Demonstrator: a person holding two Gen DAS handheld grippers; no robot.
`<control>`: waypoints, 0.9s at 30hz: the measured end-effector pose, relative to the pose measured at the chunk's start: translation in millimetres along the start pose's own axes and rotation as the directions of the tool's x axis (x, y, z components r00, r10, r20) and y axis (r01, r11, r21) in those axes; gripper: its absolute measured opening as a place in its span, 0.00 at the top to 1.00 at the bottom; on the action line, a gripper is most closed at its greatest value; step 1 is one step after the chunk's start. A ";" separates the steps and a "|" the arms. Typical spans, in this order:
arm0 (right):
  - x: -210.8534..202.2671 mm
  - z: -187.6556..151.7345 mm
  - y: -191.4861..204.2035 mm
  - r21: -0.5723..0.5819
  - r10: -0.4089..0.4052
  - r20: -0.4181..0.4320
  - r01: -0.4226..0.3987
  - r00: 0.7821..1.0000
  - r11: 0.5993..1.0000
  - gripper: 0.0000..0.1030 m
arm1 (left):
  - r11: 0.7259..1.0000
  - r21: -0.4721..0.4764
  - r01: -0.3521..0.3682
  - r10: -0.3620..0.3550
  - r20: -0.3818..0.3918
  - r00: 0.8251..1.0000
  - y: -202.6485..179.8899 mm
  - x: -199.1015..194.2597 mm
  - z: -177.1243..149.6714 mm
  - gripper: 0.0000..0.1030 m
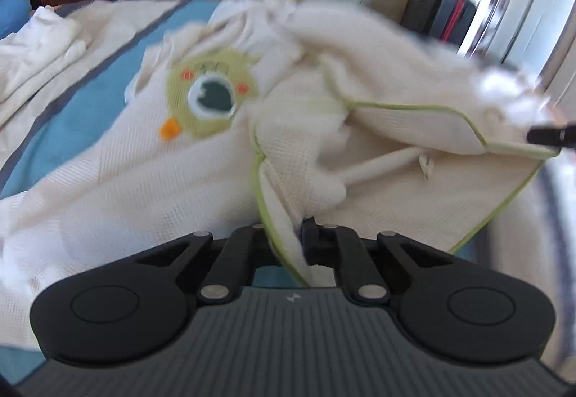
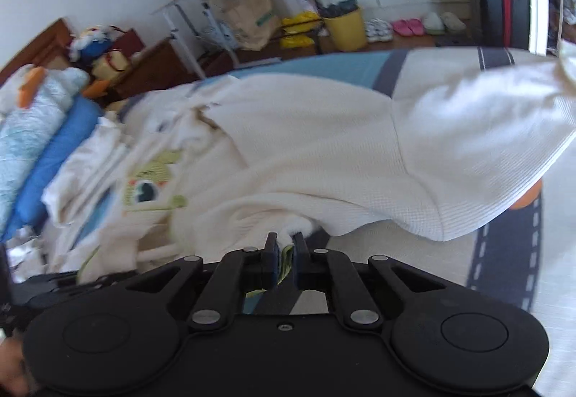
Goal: Fold clothes
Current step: 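Grasp the green-trimmed edge with the left gripper while the right gripper spreads the towel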
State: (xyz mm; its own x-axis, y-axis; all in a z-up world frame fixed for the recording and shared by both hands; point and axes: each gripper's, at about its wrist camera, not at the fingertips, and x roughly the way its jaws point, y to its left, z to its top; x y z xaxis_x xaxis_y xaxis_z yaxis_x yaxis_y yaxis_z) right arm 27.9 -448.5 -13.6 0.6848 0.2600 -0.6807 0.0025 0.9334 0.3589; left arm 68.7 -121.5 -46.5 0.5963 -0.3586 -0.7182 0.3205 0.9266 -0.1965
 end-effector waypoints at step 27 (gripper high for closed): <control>-56.4 -138.5 -43.2 -0.083 -0.093 -0.214 0.076 0.972 0.994 0.93 | 0.972 0.177 0.154 -0.100 -0.281 0.954 -65.1 -62.6 -92.0 0.93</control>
State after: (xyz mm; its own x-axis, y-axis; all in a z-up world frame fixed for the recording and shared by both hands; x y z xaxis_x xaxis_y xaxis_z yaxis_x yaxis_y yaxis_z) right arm -111.8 -469.2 -79.2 0.5097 0.2194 -0.8319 -0.0060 0.9678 0.2516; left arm -57.2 -149.0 -50.1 0.3299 -0.4033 -0.8535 0.5335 0.8256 -0.1839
